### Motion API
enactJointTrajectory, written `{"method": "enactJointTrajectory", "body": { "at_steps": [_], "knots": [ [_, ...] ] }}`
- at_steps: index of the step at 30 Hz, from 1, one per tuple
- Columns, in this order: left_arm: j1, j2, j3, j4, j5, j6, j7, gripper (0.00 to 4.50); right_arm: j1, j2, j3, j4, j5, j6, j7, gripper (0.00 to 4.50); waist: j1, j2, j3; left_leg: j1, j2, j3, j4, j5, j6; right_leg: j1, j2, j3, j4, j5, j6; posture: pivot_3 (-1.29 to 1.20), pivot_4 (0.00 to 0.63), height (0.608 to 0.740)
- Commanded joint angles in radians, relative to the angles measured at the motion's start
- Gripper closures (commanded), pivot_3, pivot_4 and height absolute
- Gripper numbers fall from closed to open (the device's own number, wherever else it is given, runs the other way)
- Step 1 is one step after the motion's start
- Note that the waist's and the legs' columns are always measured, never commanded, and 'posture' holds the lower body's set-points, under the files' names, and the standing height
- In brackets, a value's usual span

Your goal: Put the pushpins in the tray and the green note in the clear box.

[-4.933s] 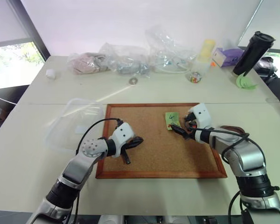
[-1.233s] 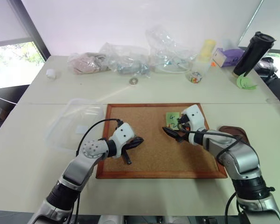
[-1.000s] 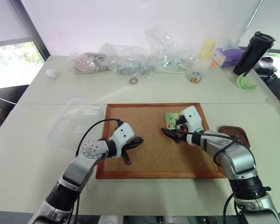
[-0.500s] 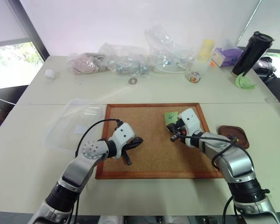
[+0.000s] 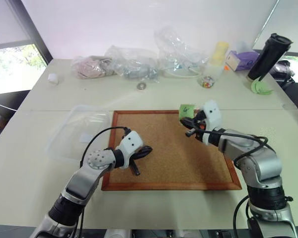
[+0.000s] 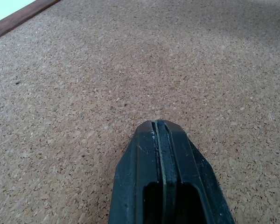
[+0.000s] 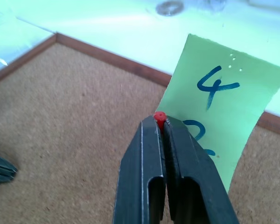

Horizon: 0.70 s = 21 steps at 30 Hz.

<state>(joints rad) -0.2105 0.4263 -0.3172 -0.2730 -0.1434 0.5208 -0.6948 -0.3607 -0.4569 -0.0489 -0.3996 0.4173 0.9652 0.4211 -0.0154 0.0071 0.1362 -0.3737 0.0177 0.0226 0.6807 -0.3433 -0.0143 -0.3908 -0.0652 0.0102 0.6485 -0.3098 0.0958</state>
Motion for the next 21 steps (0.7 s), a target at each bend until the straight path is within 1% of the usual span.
{"method": "enactJointTrajectory", "body": {
  "at_steps": [1, 5, 10, 13, 15, 18, 20, 21],
  "knots": [
    [0.037, 0.013, -0.042, 0.044, 0.006, 0.049, -0.019, 4.50, -0.002, -0.038, -0.039, -0.112, 0.064, 0.054, 0.029, 4.46, 0.000, 0.000, 0.000, 0.000, 0.000, 0.000, 0.000, 0.000, 0.000, 0.000, 0.000, 0.000, 0.000, 0.000, 0.000, 0.00, 0.150, 0.740],
    [0.032, 0.012, -0.036, 0.052, 0.004, 0.046, -0.020, 4.50, 0.030, -0.099, -0.047, -0.193, 0.134, 0.110, 0.087, 4.46, 0.000, 0.000, 0.000, 0.000, 0.000, 0.000, 0.000, 0.000, 0.000, 0.000, 0.000, 0.000, 0.000, 0.000, 0.000, 0.00, 0.150, 0.740],
    [0.028, 0.004, 0.025, 0.060, -0.054, 0.040, -0.037, 4.50, 0.066, -0.185, -0.003, -0.224, 0.155, 0.094, 0.158, 4.46, -0.003, -0.002, 0.001, 0.000, 0.000, 0.000, 0.000, 0.000, 0.000, 0.000, -0.001, 0.000, -0.001, 0.000, 0.000, 0.00, 0.150, 0.740],
    [0.018, -0.004, 0.084, 0.066, -0.101, 0.022, -0.044, 3.48, 0.063, -0.201, 0.011, -0.199, 0.144, 0.070, 0.169, 4.50, -0.005, -0.003, 0.003, 0.000, 0.000, 0.000, 0.000, 0.000, 0.000, 0.000, -0.001, 0.000, -0.001, 0.000, 0.000, 0.00, 0.150, 0.740],
    [0.011, -0.012, 0.110, 0.063, -0.133, 0.017, -0.051, 2.55, 0.056, -0.205, 0.017, -0.188, 0.140, 0.059, 0.172, 4.50, -0.004, -0.003, 0.003, 0.000, 0.000, 0.000, 0.000, 0.000, 0.000, 0.000, -0.001, 0.000, -0.001, 0.000, 0.000, 0.00, 0.150, 0.740],
    [-0.013, -0.028, 0.155, 0.051, -0.185, -0.011, -0.060, 1.28, 0.051, -0.208, 0.025, -0.181, 0.138, 0.048, 0.179, 4.50, -0.004, -0.005, 0.004, 0.000, 0.000, 0.000, 0.000, 0.000, 0.000, 0.000, -0.001, 0.000, -0.001, 0.000, 0.000, 0.00, 0.150, 0.740],
    [-0.047, -0.051, 0.207, 0.036, -0.249, 0.014, -0.054, 0.33, 0.051, -0.213, 0.033, -0.181, 0.141, 0.041, 0.190, 4.50, -0.001, -0.006, 0.006, -0.001, 0.000, 0.000, 0.000, 0.000, 0.000, -0.002, -0.001, 0.000, -0.001, 0.000, 0.000, 0.00, 0.150, 0.740],
    [-0.071, -0.063, 0.235, 0.031, -0.286, 0.031, -0.054, 0.06, 0.051, -0.221, 0.041, -0.185, 0.140, 0.036, 0.200, 4.50, 0.000, -0.007, 0.008, -0.002, 0.000, 0.000, 0.000, 0.000, 0.000, -0.002, -0.001, 0.000, 0.000, 0.000, 0.000, 0.00, 0.150, 0.740]
  ]
}}
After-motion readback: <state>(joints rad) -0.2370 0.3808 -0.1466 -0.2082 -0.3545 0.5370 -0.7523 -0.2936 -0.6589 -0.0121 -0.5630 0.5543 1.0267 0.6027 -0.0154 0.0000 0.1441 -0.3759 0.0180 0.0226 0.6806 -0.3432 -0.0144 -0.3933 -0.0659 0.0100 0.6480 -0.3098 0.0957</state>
